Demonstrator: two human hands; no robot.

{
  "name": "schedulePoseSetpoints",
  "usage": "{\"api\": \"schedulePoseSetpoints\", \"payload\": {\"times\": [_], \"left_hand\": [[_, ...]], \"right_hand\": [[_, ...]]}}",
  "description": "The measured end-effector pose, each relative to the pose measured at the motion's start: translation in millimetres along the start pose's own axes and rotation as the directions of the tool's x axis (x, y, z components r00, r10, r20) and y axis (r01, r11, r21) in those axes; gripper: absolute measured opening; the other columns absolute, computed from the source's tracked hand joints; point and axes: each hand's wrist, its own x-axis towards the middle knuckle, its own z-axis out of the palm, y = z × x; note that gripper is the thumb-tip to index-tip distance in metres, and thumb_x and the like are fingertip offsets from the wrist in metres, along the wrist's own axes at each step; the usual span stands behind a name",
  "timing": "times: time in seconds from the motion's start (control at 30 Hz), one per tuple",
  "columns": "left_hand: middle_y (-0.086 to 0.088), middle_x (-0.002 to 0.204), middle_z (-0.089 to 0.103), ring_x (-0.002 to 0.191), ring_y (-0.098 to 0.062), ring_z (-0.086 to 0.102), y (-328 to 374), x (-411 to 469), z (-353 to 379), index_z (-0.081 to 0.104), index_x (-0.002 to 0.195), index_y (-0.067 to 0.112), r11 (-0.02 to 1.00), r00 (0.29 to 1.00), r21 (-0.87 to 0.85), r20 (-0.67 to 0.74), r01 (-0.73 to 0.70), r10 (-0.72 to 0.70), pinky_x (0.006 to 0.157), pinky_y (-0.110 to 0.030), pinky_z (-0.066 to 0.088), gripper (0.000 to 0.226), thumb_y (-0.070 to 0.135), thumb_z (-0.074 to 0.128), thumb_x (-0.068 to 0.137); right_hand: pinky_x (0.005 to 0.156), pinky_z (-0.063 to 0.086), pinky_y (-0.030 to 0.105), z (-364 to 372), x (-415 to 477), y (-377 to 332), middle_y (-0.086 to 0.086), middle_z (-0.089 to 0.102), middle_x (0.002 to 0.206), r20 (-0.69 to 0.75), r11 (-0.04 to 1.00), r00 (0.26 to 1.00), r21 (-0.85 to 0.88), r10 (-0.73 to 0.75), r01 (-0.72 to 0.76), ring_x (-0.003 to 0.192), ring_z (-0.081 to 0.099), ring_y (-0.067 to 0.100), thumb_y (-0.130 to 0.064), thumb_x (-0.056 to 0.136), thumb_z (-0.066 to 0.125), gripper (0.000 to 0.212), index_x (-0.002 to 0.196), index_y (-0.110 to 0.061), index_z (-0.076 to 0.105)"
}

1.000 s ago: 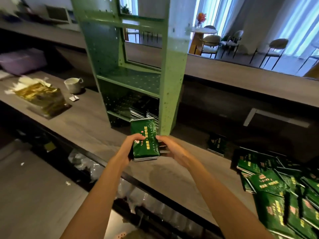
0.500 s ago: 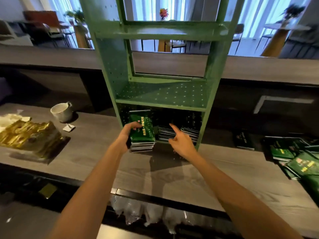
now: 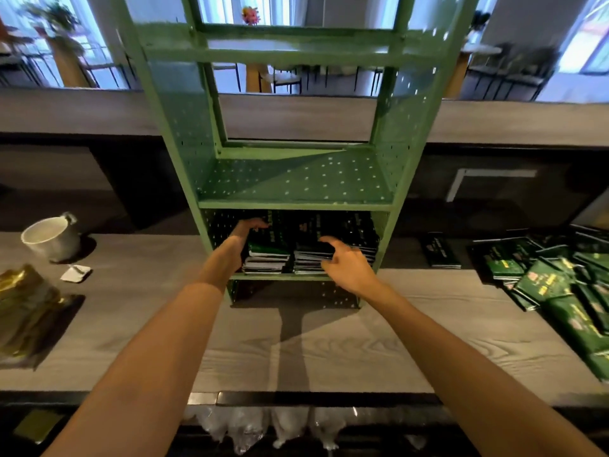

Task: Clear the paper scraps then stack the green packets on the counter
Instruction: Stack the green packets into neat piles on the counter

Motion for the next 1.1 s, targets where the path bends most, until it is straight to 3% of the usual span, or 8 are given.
{"api": "schedulePoseSetpoints", "payload": {"times": [0.07, 0.13, 0.27, 0.33, 0.6, 0.73, 0.93, 1.1], "left_hand": [[-0.004, 0.1, 0.057, 0.11, -0.026, 0.047, -4.7, 6.6, 1.8, 0.06, 0.086, 0.014, 0.999, 0.999, -0.007, 0.017, 0.035, -0.034, 0.09, -0.032, 0.032, 0.017, 0.026, 0.062, 0.074], [0.0, 0.093, 0.052, 0.12, -0.03, 0.045, -7.1, 12.6, 4.8, 0.054, 0.076, 0.015, 0.999, 0.999, -0.027, 0.018, 0.027, -0.026, 0.088, -0.03, 0.031, 0.009, 0.018, 0.056, 0.084], [-0.008, 0.138, 0.041, 0.131, -0.029, 0.034, -14.4, 20.1, 9.6, 0.053, 0.125, 0.012, 1.0, 1.0, 0.011, 0.016, 0.027, -0.027, 0.104, -0.035, 0.027, 0.037, 0.022, 0.054, 0.089], [-0.011, 0.145, 0.036, 0.132, -0.029, 0.033, -14.9, 19.1, 10.8, 0.048, 0.133, 0.012, 0.998, 1.0, 0.054, 0.009, 0.015, -0.016, 0.104, -0.035, 0.028, 0.046, 0.026, 0.054, 0.089], [-0.012, 0.141, 0.044, 0.126, -0.033, 0.043, -19.6, 15.5, 0.5, 0.047, 0.133, 0.014, 1.0, 0.997, -0.014, -0.074, -0.024, 0.023, 0.098, -0.038, 0.036, 0.051, 0.045, 0.044, 0.093], [-0.008, 0.145, 0.04, 0.13, -0.031, 0.039, -26.4, 11.6, -0.3, 0.039, 0.139, 0.019, 0.998, 0.998, -0.052, -0.04, -0.039, 0.037, 0.11, -0.045, 0.029, 0.058, 0.053, 0.038, 0.093], [-0.007, 0.147, 0.04, 0.133, -0.03, 0.038, -48.7, 45.4, -7.3, 0.041, 0.14, 0.028, 1.0, 0.997, 0.01, 0.079, 0.002, -0.003, 0.11, -0.053, 0.029, 0.11, 0.083, 0.052, 0.045], [-0.006, 0.156, 0.02, 0.142, -0.028, 0.02, -33.4, 8.4, 2.8, 0.02, 0.149, 0.019, 0.996, 0.996, 0.086, 0.094, -0.007, -0.001, 0.117, -0.047, 0.016, 0.067, 0.053, 0.038, 0.094]], "right_hand": [[0.078, 0.052, 0.038, 1.0, 0.2, -0.2, 0.01, 0.061, 0.077, 0.0, 1.0, 1.0, -0.02, -0.005, 0.005, 0.08, 0.065, 0.03, -0.02, 0.092, 0.051, 0.052, 0.142, -0.024, 0.036], [0.078, 0.052, 0.037, 2.7, 0.4, 0.0, 0.009, 0.06, 0.075, -0.009, 0.999, 1.0, -0.035, -0.01, 0.01, 0.08, 0.064, 0.028, -0.019, 0.092, 0.051, 0.053, 0.142, -0.023, 0.035], [0.081, 0.052, 0.037, 5.2, 1.7, 1.4, 0.013, 0.064, 0.078, -0.016, 0.998, 1.0, -0.059, -0.016, 0.015, 0.081, 0.065, 0.029, -0.016, 0.09, 0.051, 0.058, 0.145, -0.022, 0.032], [0.079, 0.053, 0.039, 6.8, 1.2, 2.0, 0.012, 0.062, 0.075, -0.012, 0.998, 1.0, -0.057, -0.016, 0.016, 0.079, 0.065, 0.03, -0.015, 0.09, 0.05, 0.059, 0.145, -0.022, 0.031], [0.076, 0.055, 0.044, 10.7, -0.2, 4.3, 0.014, 0.065, 0.077, -0.036, 0.996, 0.998, -0.084, -0.046, 0.043, 0.076, 0.065, 0.03, -0.014, 0.09, 0.051, 0.063, 0.148, -0.023, 0.027], [0.073, 0.055, 0.044, 11.8, -1.8, 5.7, 0.018, 0.068, 0.079, -0.039, 0.993, 0.998, -0.101, -0.058, 0.054, 0.075, 0.066, 0.03, -0.014, 0.09, 0.051, 0.066, 0.149, -0.022, 0.023], [0.073, 0.055, 0.043, 7.5, -4.8, 5.5, 0.017, 0.068, 0.082, -0.012, 0.994, 0.999, -0.101, -0.047, 0.046, 0.077, 0.065, 0.028, -0.015, 0.091, 0.053, 0.067, 0.149, -0.024, 0.02], [0.067, 0.056, 0.043, 4.0, -5.6, 2.6, 0.017, 0.067, 0.081, 0.047, 0.991, 0.999, -0.128, -0.028, 0.033, 0.07, 0.063, 0.029, -0.017, 0.091, 0.053, 0.071, 0.15, -0.024, 0.014]]}}
